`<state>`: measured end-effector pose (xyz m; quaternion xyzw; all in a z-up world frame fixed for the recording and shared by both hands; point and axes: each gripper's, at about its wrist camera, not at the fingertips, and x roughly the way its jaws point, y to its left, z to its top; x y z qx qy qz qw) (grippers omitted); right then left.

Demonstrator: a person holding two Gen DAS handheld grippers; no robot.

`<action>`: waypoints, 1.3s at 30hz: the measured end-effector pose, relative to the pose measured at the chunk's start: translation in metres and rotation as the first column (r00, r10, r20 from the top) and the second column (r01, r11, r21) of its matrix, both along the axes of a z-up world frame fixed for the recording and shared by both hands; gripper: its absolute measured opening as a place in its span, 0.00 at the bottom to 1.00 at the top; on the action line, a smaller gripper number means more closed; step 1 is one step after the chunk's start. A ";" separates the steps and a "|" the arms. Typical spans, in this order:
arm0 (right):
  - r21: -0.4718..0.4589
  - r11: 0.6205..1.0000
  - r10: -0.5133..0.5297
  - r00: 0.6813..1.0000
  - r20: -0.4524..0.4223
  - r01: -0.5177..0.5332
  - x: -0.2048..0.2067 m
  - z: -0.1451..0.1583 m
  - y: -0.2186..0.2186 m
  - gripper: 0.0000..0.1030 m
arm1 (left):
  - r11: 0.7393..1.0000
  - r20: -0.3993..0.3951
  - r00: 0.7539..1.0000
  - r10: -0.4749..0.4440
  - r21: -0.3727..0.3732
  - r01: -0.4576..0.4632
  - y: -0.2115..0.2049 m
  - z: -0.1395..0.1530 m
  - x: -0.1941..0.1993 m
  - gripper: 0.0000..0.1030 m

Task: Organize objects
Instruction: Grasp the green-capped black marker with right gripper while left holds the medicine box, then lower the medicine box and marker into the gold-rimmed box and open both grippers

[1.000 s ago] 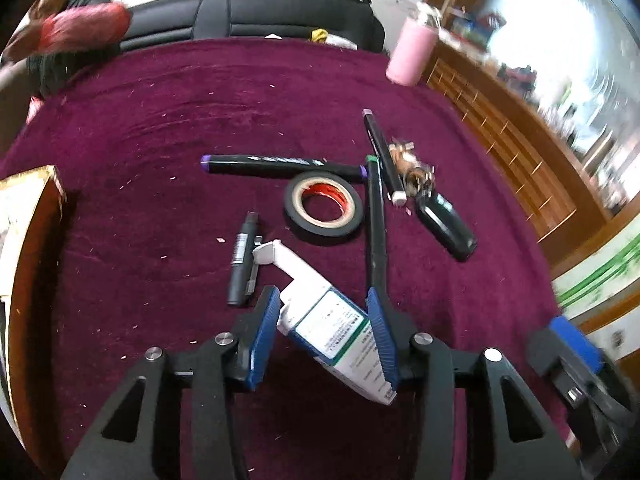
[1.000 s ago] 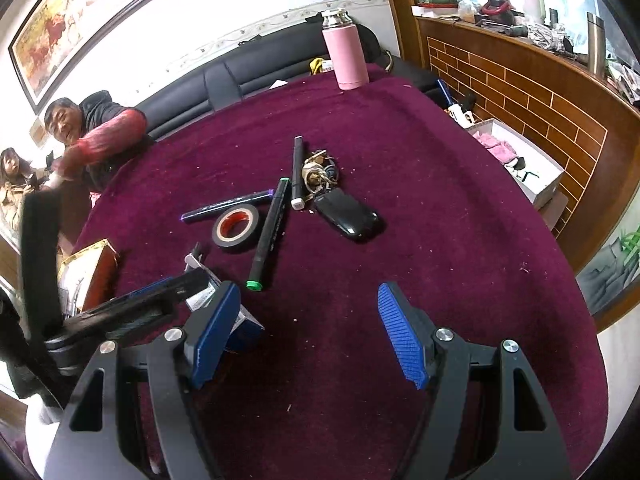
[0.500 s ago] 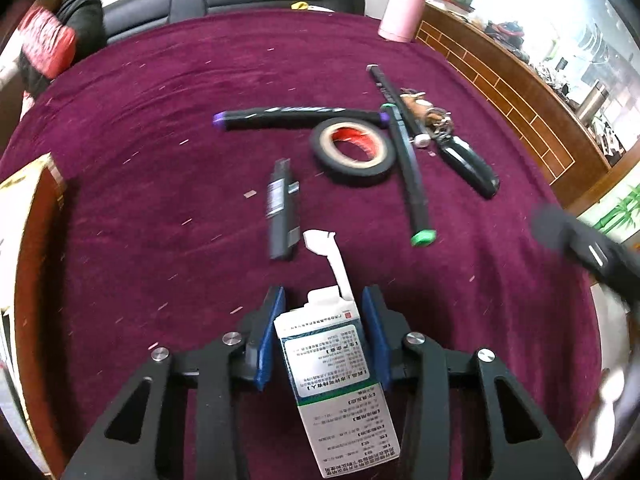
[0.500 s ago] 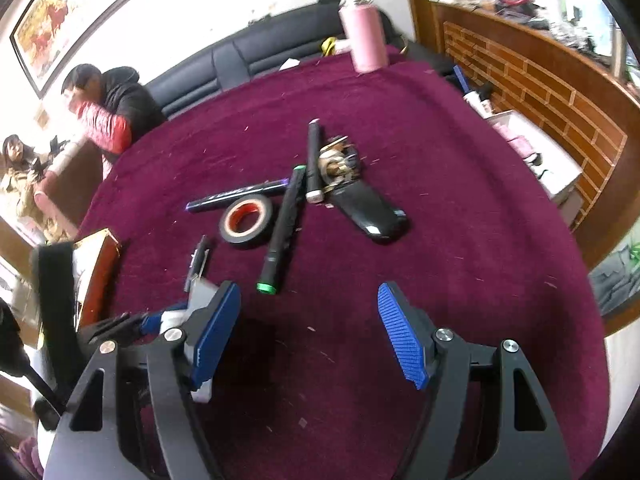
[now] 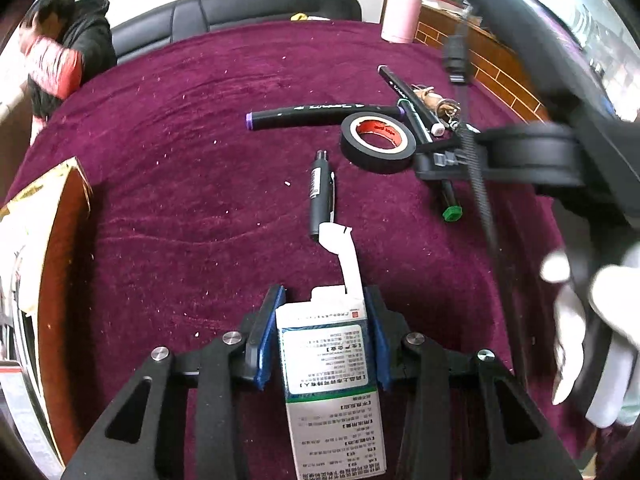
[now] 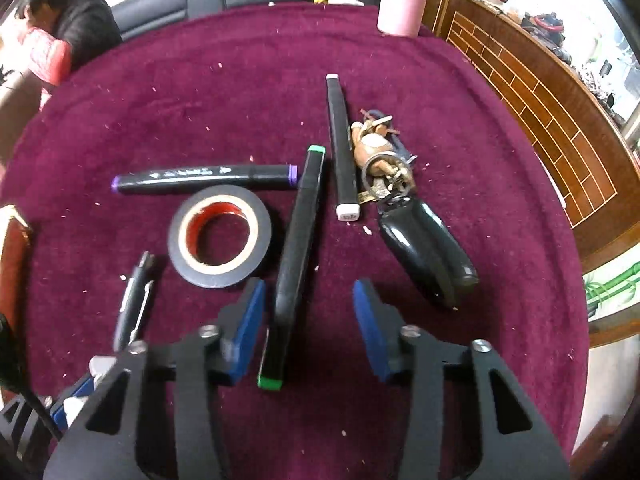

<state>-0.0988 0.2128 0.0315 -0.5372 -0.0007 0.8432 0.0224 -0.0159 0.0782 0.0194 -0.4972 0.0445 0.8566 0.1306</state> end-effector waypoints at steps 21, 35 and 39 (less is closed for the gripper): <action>-0.186 0.982 0.014 1.000 0.001 -0.014 0.043 0.013 0.013 0.12 | 0.990 -0.009 1.000 0.020 0.141 -0.018 -0.039 0.016 0.022 0.29; -0.362 0.914 0.164 0.983 -0.086 -0.184 0.106 0.061 -0.056 0.12 | 0.971 -0.045 0.989 0.138 0.201 -0.126 -0.115 0.050 0.075 0.29; -0.398 0.877 0.248 0.963 -0.104 -0.269 0.116 0.071 -0.095 0.13 | 0.957 -0.064 0.975 0.212 0.214 -0.194 -0.157 0.060 0.082 0.29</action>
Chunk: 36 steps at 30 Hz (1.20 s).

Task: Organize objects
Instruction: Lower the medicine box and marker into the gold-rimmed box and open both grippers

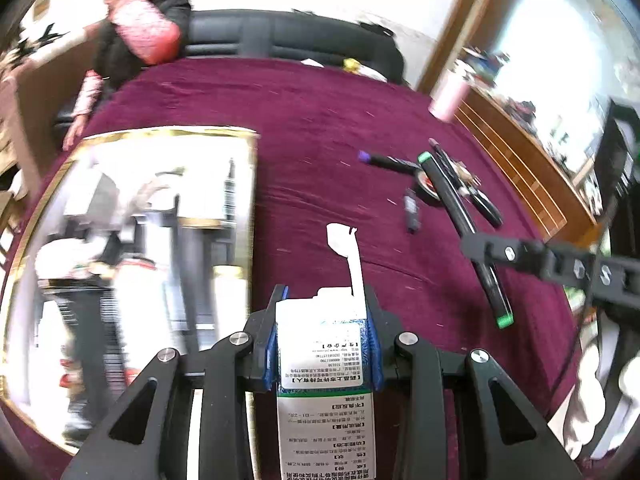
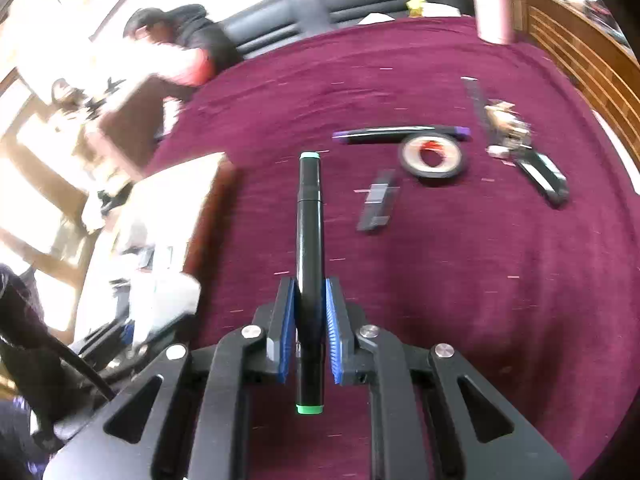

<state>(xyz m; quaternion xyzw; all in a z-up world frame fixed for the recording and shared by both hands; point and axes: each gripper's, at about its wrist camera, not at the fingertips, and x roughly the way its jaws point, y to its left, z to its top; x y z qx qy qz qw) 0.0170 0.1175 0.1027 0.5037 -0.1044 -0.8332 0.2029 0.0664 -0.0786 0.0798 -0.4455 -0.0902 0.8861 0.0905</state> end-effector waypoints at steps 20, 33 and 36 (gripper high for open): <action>-0.062 0.976 0.216 0.968 0.127 -0.210 0.018 -0.043 -0.163 0.13 | 0.984 0.028 0.984 0.176 0.010 -0.177 -0.112 -0.024 0.010 0.29; 0.064 0.986 0.149 0.983 0.103 -0.156 0.011 -0.051 -0.164 0.15 | 0.981 0.042 0.981 0.191 0.020 -0.192 -0.114 -0.034 0.001 0.30; 0.060 0.987 0.141 0.984 0.105 -0.148 0.012 -0.051 -0.165 0.16 | 0.980 0.044 0.980 0.194 0.039 -0.195 -0.116 -0.035 0.000 0.31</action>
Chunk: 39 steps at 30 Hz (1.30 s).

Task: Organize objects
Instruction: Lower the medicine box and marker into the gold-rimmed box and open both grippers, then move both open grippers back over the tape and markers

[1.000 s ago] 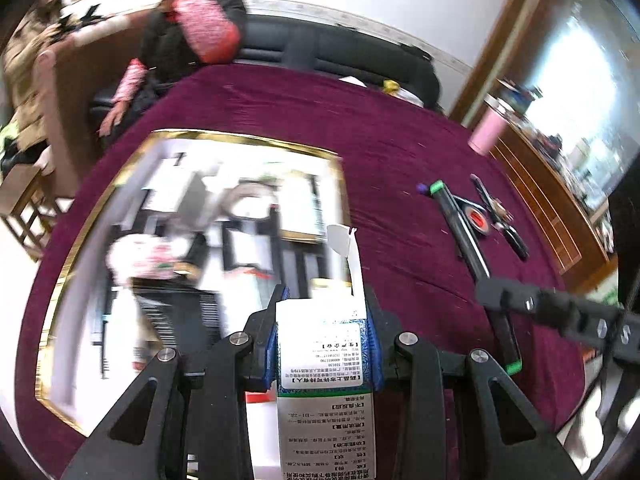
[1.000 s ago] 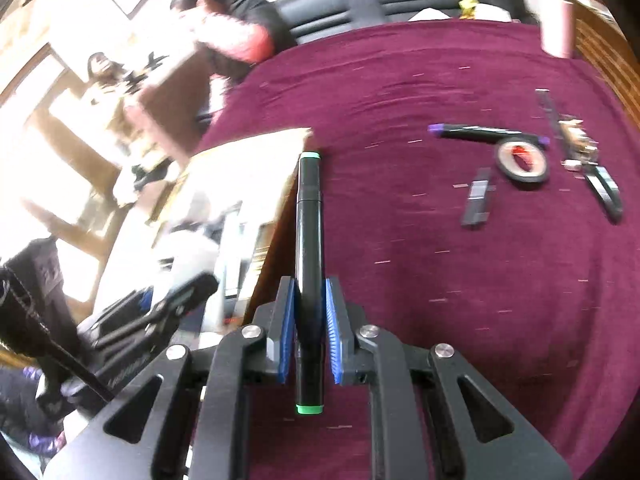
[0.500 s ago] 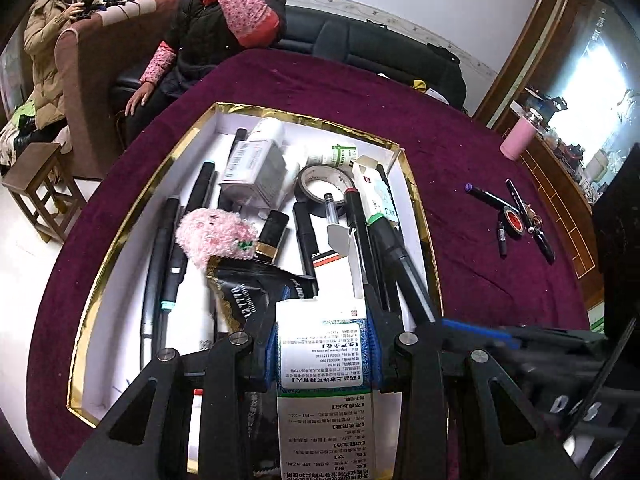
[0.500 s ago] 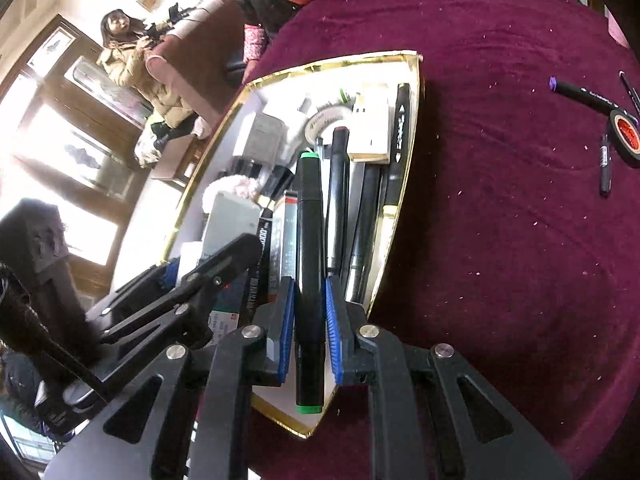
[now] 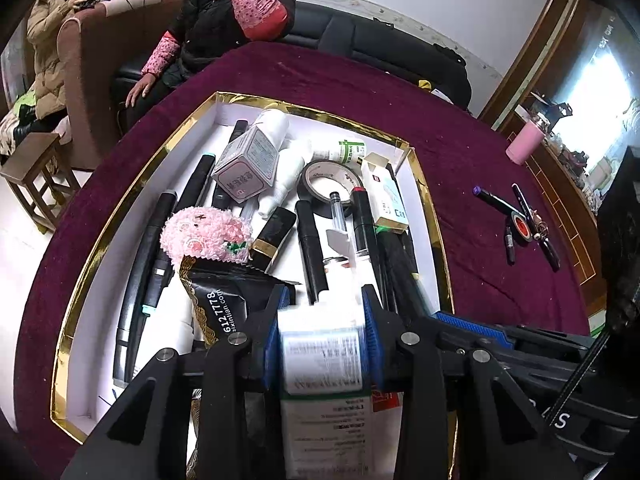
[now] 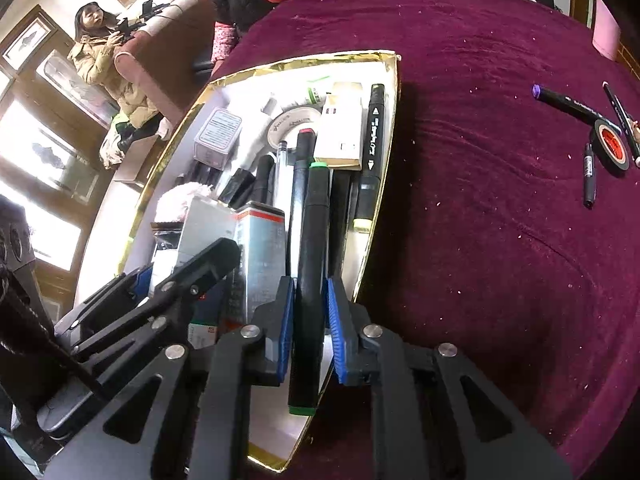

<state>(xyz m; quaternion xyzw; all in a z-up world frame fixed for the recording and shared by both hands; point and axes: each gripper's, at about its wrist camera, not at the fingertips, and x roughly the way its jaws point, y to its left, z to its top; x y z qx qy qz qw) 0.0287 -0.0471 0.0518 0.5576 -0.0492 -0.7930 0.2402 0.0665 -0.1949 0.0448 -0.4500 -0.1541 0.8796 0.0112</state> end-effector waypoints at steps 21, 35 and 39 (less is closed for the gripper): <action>-0.006 0.997 -0.080 0.943 -0.324 0.082 0.027 0.061 0.050 0.43 | 0.994 -0.317 0.947 0.045 -0.083 -0.075 0.013 0.067 0.031 0.97; 0.076 0.958 -0.183 0.796 -0.577 0.275 0.041 0.098 0.129 0.67 | 0.977 -0.227 0.959 -0.167 -0.169 0.131 0.102 0.069 0.002 0.99; 0.069 0.943 -0.233 0.796 -0.559 0.325 0.032 0.094 0.163 0.67 | 0.960 -0.213 0.954 -0.212 -0.229 0.162 0.137 0.072 -0.006 0.98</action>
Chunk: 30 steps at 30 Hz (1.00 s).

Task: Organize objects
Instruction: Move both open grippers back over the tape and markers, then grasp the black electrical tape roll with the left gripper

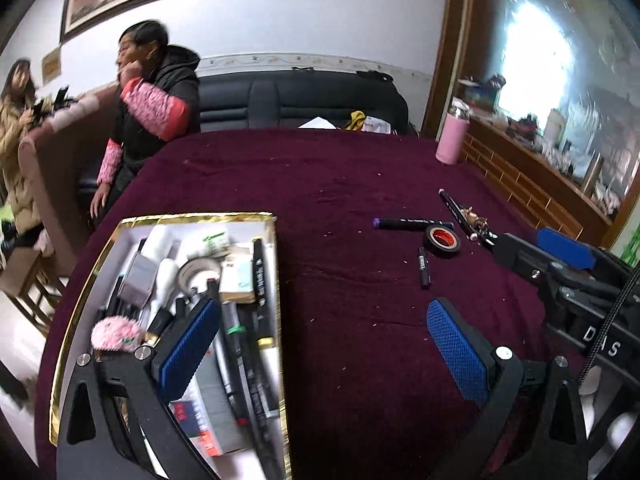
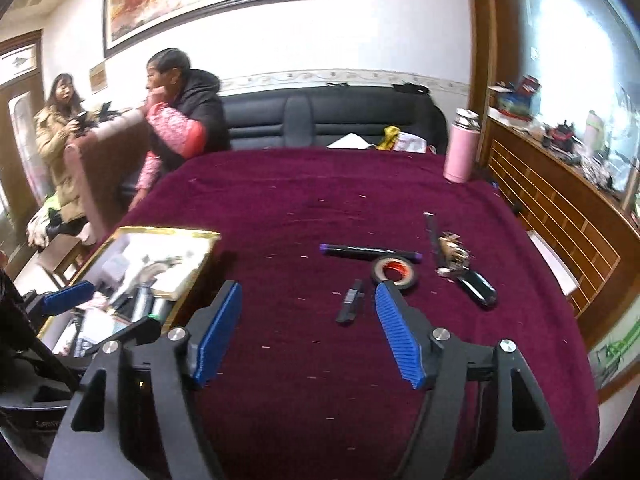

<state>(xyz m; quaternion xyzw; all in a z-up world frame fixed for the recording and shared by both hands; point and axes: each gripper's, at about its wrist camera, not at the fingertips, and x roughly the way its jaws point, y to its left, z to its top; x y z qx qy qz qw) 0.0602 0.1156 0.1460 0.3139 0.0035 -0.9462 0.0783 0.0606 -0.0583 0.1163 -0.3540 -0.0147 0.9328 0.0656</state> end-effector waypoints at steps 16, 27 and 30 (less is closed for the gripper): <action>0.045 0.985 -0.166 0.986 0.032 0.165 -0.027 -0.019 0.100 0.67 | 0.986 0.098 0.992 -0.082 -0.136 0.095 0.107 -0.023 -0.064 0.98; 0.028 0.976 -0.216 0.968 0.125 0.214 -0.054 -0.045 0.151 0.67 | 0.960 0.172 0.970 -0.174 -0.190 0.205 0.169 -0.053 -0.117 0.98; -0.024 0.969 -0.237 0.957 0.166 0.244 -0.059 -0.053 0.173 0.67 | 0.956 0.171 0.969 -0.180 -0.201 0.213 0.173 -0.054 -0.127 0.98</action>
